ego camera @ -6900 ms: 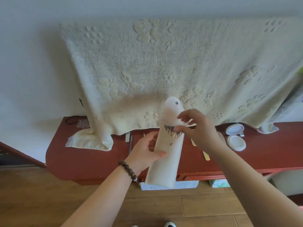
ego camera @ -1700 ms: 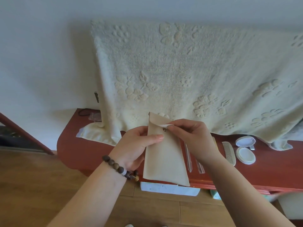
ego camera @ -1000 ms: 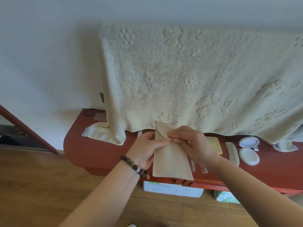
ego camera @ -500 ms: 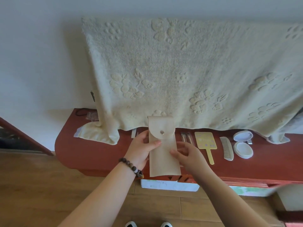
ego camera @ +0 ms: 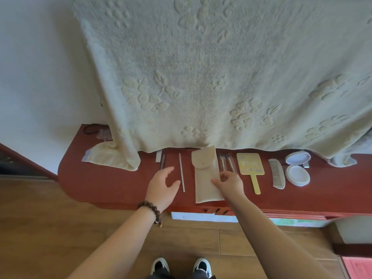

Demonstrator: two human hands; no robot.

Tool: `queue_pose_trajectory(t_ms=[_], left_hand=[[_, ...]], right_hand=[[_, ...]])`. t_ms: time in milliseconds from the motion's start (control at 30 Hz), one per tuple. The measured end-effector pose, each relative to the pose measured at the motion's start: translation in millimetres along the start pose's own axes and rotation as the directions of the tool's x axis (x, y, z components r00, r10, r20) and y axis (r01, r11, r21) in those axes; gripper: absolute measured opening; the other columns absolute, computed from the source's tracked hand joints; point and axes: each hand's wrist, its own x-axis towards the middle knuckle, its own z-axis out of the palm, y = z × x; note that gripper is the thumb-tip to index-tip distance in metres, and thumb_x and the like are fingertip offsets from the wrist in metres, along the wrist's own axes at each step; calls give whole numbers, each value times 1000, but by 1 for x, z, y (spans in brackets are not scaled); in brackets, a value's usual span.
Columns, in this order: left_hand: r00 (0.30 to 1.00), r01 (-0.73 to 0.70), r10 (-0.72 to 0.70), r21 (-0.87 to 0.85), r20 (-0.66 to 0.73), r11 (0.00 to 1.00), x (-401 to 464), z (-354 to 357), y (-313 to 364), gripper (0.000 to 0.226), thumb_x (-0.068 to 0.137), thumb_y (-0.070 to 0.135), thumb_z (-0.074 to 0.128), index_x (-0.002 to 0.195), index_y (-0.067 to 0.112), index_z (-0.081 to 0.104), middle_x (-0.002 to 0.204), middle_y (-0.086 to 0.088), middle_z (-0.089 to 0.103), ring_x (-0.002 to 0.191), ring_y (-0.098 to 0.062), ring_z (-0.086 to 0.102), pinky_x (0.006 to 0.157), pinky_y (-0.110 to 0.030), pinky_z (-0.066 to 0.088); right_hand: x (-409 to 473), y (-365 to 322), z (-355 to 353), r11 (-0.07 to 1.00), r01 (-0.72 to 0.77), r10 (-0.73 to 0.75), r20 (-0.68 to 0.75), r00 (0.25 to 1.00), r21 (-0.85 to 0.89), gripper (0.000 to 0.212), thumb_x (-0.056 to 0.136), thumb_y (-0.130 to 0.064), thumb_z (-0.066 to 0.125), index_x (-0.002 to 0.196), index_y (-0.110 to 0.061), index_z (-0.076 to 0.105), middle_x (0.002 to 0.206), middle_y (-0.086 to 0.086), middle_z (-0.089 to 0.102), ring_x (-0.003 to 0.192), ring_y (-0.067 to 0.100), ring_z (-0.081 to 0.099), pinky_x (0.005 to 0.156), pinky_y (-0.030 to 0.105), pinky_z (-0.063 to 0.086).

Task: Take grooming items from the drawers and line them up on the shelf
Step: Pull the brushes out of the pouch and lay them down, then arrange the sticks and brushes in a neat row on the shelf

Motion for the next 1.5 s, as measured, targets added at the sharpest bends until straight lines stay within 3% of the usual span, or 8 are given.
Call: queue_pose_trajectory(t_ms=[200,333,467,600,800,900,1167,1500], left_hand=[[1000,24,-24,40,-10,999,-2,0,-14,47,90,18,60,135,20,49,138,2,51,127,-13,47,107,-36,41],[999,-29,34,120,-38,992,-1,-4,-13,47,91,19,58,137,21,46,140,3,48,129,-14,45,107,-33,39],[996,-76,83,172,-35,982,1,-4,-13,48,92,18,56,138,20,45,143,4,46,131,-14,42,109,-33,37],[997,-68,71,191,-11,979,0,-1,-17,48,92,18,55,139,21,44,142,3,46,130,-15,44,107,-34,39],[998,-46,54,215,-30,976,-1,-4,-25,48,92,17,56,138,20,44,141,3,47,129,-13,44,106,-32,41],[997,-40,54,218,-55,975,-1,-10,-30,48,92,17,57,138,19,44,139,3,49,129,-12,45,105,-25,38],[995,-44,63,228,-77,973,-2,-33,-46,48,93,17,55,139,20,43,142,4,45,133,-13,39,106,-26,35],[993,-26,39,110,-114,994,-2,-59,-59,44,93,15,54,136,22,47,139,6,49,127,-11,46,105,-27,40]], right_hand=[[6,10,17,993,25,-34,-77,996,-118,20,83,-22,69,99,-13,63,99,5,67,87,21,62,73,35,52],[-7,27,22,800,348,-416,-34,909,-488,61,89,-40,60,142,-20,38,143,8,38,131,26,39,105,39,40],[-18,39,37,544,505,-424,300,855,-670,75,86,-69,16,151,-35,-2,158,0,-20,145,24,-21,120,43,-5],[-13,43,54,470,490,-301,389,871,-734,93,61,-74,-32,142,-30,-26,154,2,-31,140,25,-32,120,46,-7],[-12,21,56,522,437,-272,343,899,-732,69,97,-55,25,153,-21,2,160,9,-14,146,28,-18,120,43,-2],[-16,-4,65,610,490,-485,195,852,-623,48,94,-32,53,136,-8,43,149,15,32,140,33,26,110,41,36],[3,-53,115,649,262,-183,187,965,-715,61,81,-46,68,122,-8,44,124,11,48,116,25,48,91,31,44],[-1,-71,129,723,107,-11,144,990,-682,19,89,0,52,104,-7,61,102,9,66,94,26,65,66,29,47]])
